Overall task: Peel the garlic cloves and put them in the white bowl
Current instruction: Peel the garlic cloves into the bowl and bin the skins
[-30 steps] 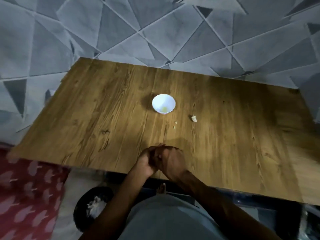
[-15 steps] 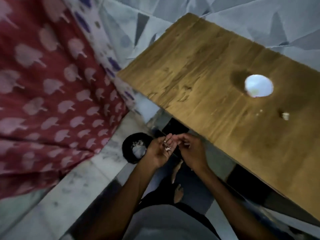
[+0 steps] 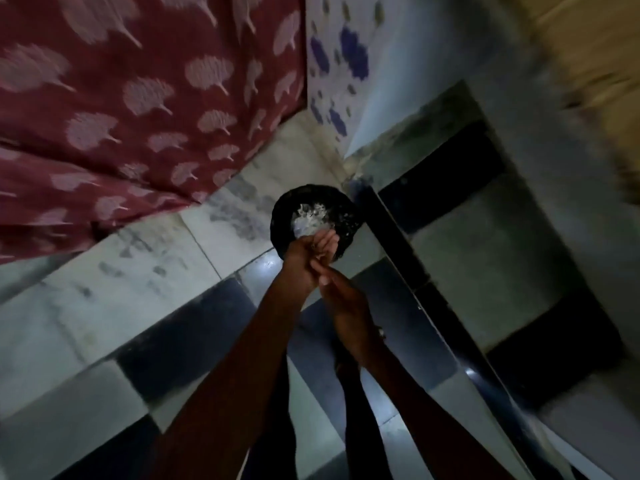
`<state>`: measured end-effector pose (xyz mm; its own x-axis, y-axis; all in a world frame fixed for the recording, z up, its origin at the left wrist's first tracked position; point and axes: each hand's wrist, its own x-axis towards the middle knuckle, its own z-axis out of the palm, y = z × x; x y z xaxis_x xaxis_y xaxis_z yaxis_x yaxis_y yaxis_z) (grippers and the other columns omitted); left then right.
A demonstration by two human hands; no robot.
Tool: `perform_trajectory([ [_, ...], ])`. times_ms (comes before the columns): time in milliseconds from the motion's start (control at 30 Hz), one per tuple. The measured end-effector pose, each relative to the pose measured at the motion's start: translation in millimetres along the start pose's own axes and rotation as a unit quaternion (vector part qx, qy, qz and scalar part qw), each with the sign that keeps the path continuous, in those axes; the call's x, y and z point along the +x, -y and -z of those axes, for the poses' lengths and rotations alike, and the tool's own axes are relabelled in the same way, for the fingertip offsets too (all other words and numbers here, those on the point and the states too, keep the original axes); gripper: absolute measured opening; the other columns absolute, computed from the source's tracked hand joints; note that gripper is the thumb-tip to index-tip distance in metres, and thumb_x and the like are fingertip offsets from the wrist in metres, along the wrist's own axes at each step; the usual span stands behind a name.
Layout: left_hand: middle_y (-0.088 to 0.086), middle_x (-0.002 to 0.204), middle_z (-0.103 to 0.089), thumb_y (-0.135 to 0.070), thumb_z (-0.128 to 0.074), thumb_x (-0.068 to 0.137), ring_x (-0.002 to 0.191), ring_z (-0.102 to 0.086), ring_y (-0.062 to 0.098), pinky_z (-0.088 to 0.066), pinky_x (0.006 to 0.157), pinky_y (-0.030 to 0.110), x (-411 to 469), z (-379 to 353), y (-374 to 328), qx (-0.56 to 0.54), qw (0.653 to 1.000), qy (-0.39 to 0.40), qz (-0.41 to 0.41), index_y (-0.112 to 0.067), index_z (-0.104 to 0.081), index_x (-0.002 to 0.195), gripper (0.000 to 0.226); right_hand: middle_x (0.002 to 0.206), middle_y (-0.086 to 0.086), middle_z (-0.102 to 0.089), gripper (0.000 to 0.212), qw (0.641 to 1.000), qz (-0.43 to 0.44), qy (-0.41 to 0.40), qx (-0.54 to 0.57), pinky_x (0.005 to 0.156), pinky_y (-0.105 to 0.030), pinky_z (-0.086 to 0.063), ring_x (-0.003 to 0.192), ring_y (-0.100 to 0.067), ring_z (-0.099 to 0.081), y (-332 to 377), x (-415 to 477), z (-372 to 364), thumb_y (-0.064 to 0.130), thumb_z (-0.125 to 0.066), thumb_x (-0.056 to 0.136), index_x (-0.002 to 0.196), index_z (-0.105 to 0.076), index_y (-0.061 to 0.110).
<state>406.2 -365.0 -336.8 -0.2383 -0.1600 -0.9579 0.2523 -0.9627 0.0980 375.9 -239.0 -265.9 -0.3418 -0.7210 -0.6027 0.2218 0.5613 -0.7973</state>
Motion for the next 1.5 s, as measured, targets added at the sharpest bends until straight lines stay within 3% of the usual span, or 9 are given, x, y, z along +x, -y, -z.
perform_trajectory([
  [133,0.013,0.108,-0.059,-0.023,-0.026,0.103,0.107,-0.059,0.025,-0.057,0.079,0.029,137,39,-26,0.022,1.0,-0.021,-0.004,0.002,-0.057,0.111,0.04,0.127,-0.007,-0.062,0.03,0.993,-0.113,0.005,0.033,0.099,-0.025,-0.049,0.116,-0.007,-0.062,-88,125,-37,0.012,-0.045,0.104,0.13,-0.058,0.004],
  [300,0.018,0.135,-0.057,-0.057,-0.029,0.1,0.131,-0.048,0.035,-0.028,0.117,0.046,232,75,-38,0.043,0.999,0.016,0.003,-0.008,-0.054,0.134,0.064,0.126,-0.004,-0.051,0.043,0.987,-0.137,0.047,-0.069,0.097,-0.025,-0.045,0.112,-0.013,-0.054,-151,250,-59,0.026,-0.041,0.105,0.141,-0.042,0.002],
  [400,0.007,0.091,-0.06,-0.064,-0.033,0.096,0.088,-0.06,0.024,-0.047,0.094,0.039,253,87,-47,-0.004,0.999,0.029,0.036,-0.016,-0.061,0.102,0.056,0.129,-0.002,-0.049,0.042,0.98,-0.162,0.031,-0.111,0.102,-0.029,-0.042,0.108,-0.01,-0.049,-175,284,-53,0.027,-0.038,0.106,0.138,-0.046,0.001],
  [500,0.006,0.096,-0.059,-0.067,-0.032,0.095,0.088,-0.059,0.024,-0.047,0.081,0.034,250,91,-52,0.018,0.999,0.018,0.03,-0.016,-0.057,0.124,0.064,0.118,0.007,-0.058,0.03,0.985,-0.155,-0.019,-0.068,0.097,-0.021,-0.049,0.104,0.003,-0.059,-170,270,-58,0.03,-0.036,0.107,0.13,-0.053,0.019],
  [633,0.027,0.128,-0.054,-0.064,-0.026,0.098,0.134,-0.043,0.033,-0.028,0.114,0.041,215,76,-57,-0.032,0.997,0.067,0.03,-0.012,-0.041,0.146,0.072,0.132,-0.005,-0.055,0.037,0.988,-0.153,0.017,0.012,0.097,-0.022,-0.049,0.124,-0.015,-0.053,-134,243,-81,0.027,-0.034,0.107,0.136,-0.049,0.009],
  [767,0.009,0.114,-0.059,-0.062,-0.034,0.097,0.115,-0.055,0.027,-0.038,0.107,0.041,161,66,-66,-0.027,0.995,0.083,0.042,-0.015,-0.06,0.112,0.056,0.132,-0.019,-0.058,0.035,0.981,-0.184,-0.049,0.032,0.07,-0.017,-0.055,0.101,-0.016,-0.066,-105,241,-67,0.018,-0.031,0.109,0.138,-0.045,0.006],
  [867,0.008,0.128,-0.058,-0.052,-0.038,0.1,0.122,-0.052,0.025,-0.029,0.116,0.044,104,65,-79,0.021,0.995,0.09,0.04,-0.013,-0.054,0.129,0.052,0.104,0.006,-0.066,0.026,0.983,-0.128,-0.13,0.025,0.078,-0.011,-0.051,0.081,0.012,-0.061,-65,203,-54,0.022,-0.036,0.108,0.123,-0.056,0.016],
  [967,0.008,0.14,-0.056,-0.043,-0.039,0.101,0.132,-0.048,0.025,-0.028,0.117,0.043,28,50,-94,0.051,0.99,0.127,0.038,-0.011,-0.051,0.138,0.051,0.096,0.002,-0.069,0.017,0.981,-0.127,-0.146,0.031,0.078,-0.026,-0.048,0.084,-0.008,-0.063,-5,141,-44,0.022,-0.049,0.102,0.107,-0.065,0.023],
  [1500,-0.002,0.078,-0.073,-0.007,-0.042,0.1,0.068,-0.068,0.008,-0.05,0.068,0.023,-348,-169,73,0.464,0.842,0.236,-0.139,-0.013,-0.065,0.097,0.025,0.093,-0.007,-0.075,0.015,0.923,0.077,-0.335,0.175,0.072,-0.025,-0.054,0.082,-0.014,-0.069,220,-231,175,0.008,-0.056,0.098,0.104,-0.069,0.011],
])
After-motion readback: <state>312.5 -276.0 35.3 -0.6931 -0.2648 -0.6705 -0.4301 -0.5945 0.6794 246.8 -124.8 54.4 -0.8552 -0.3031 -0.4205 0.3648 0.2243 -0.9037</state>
